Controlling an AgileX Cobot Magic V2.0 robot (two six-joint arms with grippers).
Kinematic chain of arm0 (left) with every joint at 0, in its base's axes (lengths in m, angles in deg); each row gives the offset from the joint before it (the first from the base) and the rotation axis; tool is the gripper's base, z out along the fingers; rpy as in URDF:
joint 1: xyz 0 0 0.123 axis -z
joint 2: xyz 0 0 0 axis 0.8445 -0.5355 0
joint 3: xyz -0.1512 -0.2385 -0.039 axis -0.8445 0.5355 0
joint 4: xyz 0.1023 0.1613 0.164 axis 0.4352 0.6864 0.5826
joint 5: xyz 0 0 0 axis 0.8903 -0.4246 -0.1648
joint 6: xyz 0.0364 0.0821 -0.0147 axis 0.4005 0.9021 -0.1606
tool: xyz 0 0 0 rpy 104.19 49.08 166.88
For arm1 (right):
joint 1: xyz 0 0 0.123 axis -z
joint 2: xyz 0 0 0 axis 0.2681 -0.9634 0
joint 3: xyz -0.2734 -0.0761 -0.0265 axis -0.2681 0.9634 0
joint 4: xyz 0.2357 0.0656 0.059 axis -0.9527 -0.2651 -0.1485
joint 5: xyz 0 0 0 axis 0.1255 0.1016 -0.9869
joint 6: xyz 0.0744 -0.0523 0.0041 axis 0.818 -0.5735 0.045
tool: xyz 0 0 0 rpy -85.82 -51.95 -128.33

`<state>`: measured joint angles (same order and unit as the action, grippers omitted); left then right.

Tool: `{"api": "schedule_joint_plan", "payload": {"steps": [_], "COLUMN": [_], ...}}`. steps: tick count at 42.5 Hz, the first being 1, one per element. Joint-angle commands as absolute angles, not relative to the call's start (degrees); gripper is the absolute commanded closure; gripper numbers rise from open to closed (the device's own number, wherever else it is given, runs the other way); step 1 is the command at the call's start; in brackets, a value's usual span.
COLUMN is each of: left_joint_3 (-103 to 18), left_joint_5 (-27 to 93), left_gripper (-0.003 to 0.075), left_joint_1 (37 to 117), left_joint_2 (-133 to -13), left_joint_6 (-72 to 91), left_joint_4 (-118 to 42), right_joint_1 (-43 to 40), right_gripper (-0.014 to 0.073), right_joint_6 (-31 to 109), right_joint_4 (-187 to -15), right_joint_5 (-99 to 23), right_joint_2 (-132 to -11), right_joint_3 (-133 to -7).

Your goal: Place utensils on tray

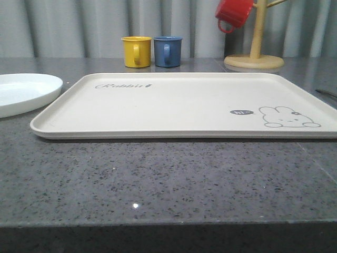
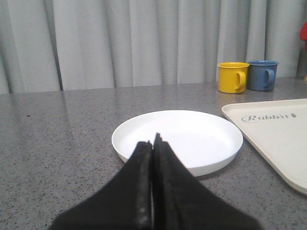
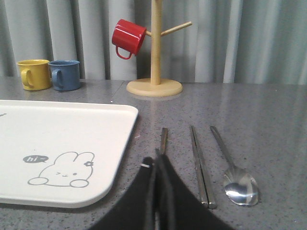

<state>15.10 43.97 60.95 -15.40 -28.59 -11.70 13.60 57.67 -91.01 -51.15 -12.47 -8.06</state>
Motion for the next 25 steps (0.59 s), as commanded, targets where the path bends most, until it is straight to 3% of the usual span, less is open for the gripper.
{"api": "schedule_joint_plan", "payload": {"steps": [1, 25], "left_joint_3": [15.88, 15.88], "left_joint_5": [48.37, 48.37], "left_gripper": [0.0741, 0.0741], "left_joint_1": [60.92, 60.92], "left_joint_2": [-14.27, -14.27], "left_joint_6": [-29.24, -29.24], "left_joint_4": [-11.7, -11.7], "right_joint_1": [13.74, 13.75], "right_gripper": [0.0707, 0.0707], "right_joint_6": [57.64, 57.64], "right_joint_4": [-91.13, -91.13], "right_joint_5": [-56.01, -56.73], "right_joint_2": [-11.68, -11.68], "right_joint_3": [-8.09, -8.09]}}
